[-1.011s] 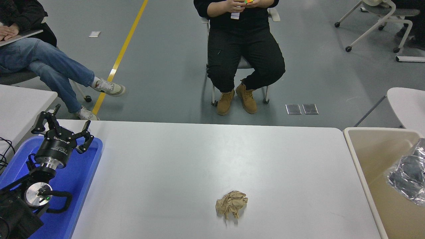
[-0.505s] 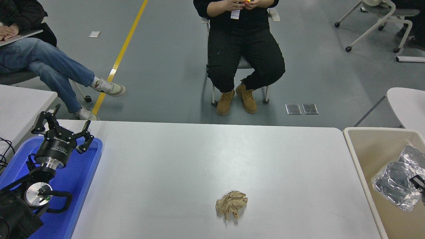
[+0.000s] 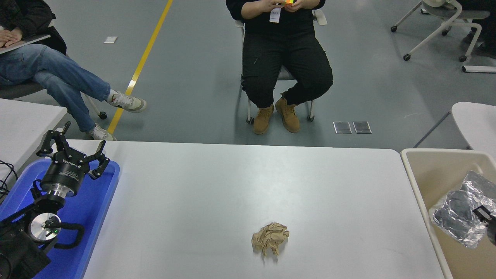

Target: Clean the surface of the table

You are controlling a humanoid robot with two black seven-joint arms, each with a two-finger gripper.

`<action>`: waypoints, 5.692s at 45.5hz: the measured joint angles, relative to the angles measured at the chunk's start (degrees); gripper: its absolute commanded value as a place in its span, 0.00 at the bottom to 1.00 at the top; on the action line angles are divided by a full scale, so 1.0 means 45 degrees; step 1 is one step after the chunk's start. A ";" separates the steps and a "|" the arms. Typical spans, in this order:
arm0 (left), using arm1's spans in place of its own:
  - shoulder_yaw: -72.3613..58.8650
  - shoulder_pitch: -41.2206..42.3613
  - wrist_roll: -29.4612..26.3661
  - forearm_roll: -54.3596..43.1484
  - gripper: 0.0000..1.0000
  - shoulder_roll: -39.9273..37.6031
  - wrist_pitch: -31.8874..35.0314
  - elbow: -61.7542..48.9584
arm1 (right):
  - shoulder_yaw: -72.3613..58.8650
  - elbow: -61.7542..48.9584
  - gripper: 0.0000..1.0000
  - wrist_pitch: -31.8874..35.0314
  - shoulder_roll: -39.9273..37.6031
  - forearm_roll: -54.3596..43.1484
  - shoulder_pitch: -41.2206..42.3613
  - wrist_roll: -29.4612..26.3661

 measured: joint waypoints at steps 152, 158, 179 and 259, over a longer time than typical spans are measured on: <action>0.0000 0.0000 0.0000 0.0000 1.00 0.0001 0.0000 0.0000 | 1.4119 1.0874 0.99 0.0236 -0.3449 0.3976 0.2566 0.0184; 0.0000 0.0000 0.0000 0.0000 1.00 0.0001 0.0000 -0.0001 | 1.4530 1.1298 0.99 0.0546 -0.3164 0.3906 0.1651 0.0456; 0.0000 0.0000 0.0000 0.0000 1.00 0.0001 0.0000 0.0000 | 1.4967 1.1693 0.99 0.1402 -0.2202 0.3720 -0.0681 0.1736; 0.0000 0.0000 0.0000 0.0000 1.00 0.0003 0.0000 0.0002 | 0.1899 1.0577 0.99 0.1932 -0.5223 0.0244 0.7816 0.2154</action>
